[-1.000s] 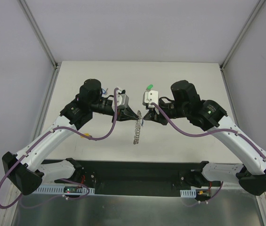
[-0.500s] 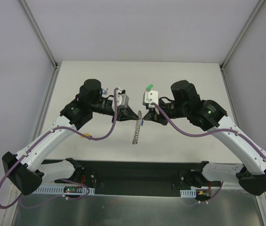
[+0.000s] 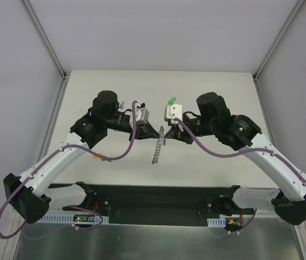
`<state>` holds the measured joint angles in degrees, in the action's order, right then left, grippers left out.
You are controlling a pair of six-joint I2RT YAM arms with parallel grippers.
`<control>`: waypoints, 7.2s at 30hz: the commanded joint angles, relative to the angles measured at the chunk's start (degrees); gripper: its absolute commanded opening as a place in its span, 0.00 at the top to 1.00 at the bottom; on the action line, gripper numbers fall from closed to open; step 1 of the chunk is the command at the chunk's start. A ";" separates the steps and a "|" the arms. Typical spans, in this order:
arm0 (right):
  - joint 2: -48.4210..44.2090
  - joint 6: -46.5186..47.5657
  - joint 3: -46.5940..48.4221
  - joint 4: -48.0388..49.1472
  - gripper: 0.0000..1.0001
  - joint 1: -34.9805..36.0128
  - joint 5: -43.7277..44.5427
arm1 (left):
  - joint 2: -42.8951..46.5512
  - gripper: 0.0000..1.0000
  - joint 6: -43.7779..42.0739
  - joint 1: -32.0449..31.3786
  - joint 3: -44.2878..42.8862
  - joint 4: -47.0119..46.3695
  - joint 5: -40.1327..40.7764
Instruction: Put the keys on the keyring
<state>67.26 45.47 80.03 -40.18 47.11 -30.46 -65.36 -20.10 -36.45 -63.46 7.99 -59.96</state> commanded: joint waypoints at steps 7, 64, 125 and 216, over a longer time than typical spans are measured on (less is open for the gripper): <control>0.15 -0.12 1.62 4.50 0.99 1.84 -1.97 | -0.64 1.00 1.37 -0.82 -1.58 -4.74 -3.93; 1.64 3.04 1.36 -0.07 0.99 2.72 2.24 | 4.01 1.00 12.80 -0.73 3.26 -12.47 8.90; 3.84 -37.81 -31.06 13.89 0.54 -7.38 22.54 | 5.00 0.42 24.04 -4.85 25.32 -17.83 29.81; 30.64 -14.27 -21.14 24.36 0.71 -3.17 10.59 | 3.05 0.30 28.62 5.60 26.55 -10.10 33.69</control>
<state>97.06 29.10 58.74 -18.02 43.75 -17.61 -62.37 8.97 -31.05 -34.28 -2.96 -25.12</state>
